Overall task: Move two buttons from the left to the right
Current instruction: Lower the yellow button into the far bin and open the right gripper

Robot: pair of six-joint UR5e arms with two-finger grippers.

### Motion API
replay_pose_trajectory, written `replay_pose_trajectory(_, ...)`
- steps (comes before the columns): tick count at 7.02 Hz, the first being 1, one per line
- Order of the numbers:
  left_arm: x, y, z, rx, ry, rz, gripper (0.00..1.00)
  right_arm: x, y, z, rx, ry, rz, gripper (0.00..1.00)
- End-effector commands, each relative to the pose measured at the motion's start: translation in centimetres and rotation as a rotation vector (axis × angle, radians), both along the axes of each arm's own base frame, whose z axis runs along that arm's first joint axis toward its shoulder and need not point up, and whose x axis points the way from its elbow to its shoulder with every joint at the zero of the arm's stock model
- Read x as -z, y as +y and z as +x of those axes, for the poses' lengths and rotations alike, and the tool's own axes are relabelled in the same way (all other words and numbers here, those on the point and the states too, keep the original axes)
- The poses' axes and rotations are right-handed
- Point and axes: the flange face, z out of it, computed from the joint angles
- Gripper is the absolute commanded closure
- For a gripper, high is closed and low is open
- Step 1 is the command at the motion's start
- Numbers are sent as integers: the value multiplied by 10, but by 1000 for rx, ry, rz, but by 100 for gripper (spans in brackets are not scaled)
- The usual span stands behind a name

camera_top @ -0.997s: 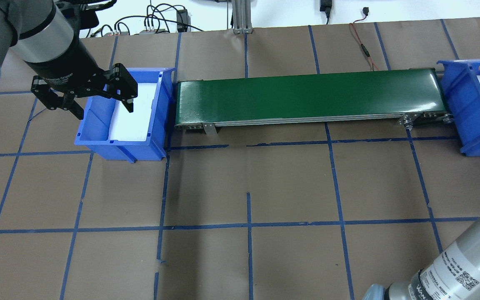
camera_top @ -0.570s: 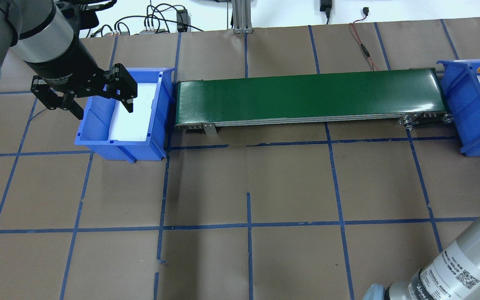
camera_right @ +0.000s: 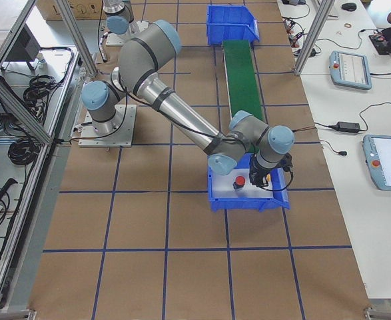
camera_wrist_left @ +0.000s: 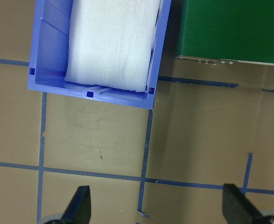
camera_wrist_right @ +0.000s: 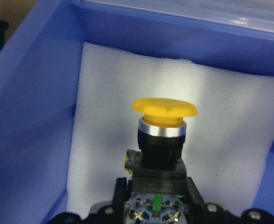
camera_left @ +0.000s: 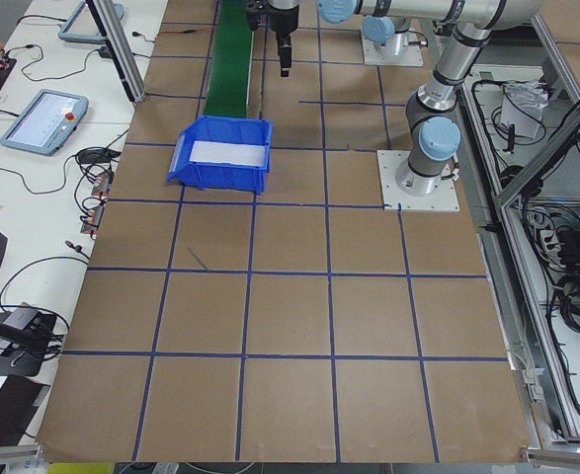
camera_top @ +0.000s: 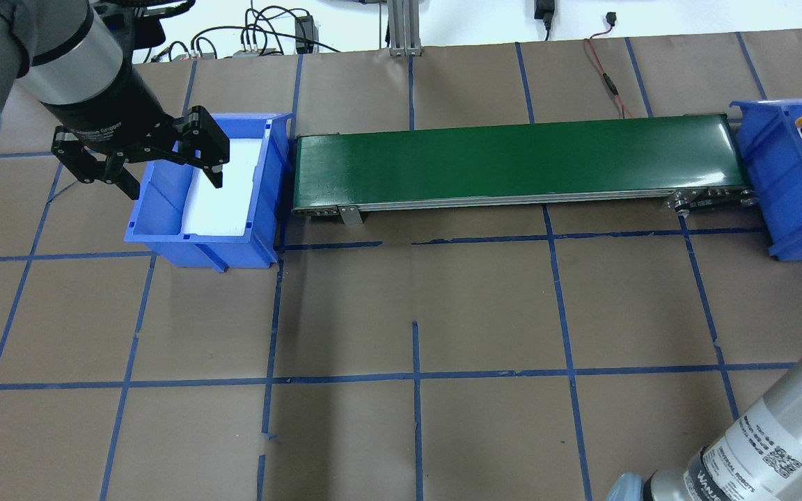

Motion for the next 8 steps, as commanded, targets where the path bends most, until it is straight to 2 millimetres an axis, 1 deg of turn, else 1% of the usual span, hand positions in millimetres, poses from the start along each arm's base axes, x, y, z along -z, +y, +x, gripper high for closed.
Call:
replay_pose_trajectory(1, 0, 0, 0, 0, 0, 2, 0, 9, 7, -6, 8, -2, 5, 81)
replay_pose_trajectory(2, 0, 0, 0, -1, 2, 1, 0, 11, 8, -6, 10, 2, 1, 80)
replay_pose_trajectory(3, 0, 0, -1, -3, 3, 0, 0, 12, 8, -7, 10, 7, -5, 66)
replay_pose_trajectory(4, 0, 0, -1, -4, 3, 0, 0, 7, 3, -11, 9, 38, -58, 33)
replay_pose_trajectory(5, 0, 0, -1, -4, 3, 0, 0, 7, 3, -11, 7, 38, -68, 13)
replay_pose_trajectory(6, 0, 0, -1, -6, 5, 0, 0, 6, 3, -11, 7, 41, -72, 6)
replay_pose_trajectory(7, 1, 0, -1, -7, 5, 2, 0, 5, 3, -11, 7, 42, -73, 6)
replay_pose_trajectory(8, 1, 0, -1, -4, 5, 2, 0, -6, 3, -11, 9, 50, -86, 6)
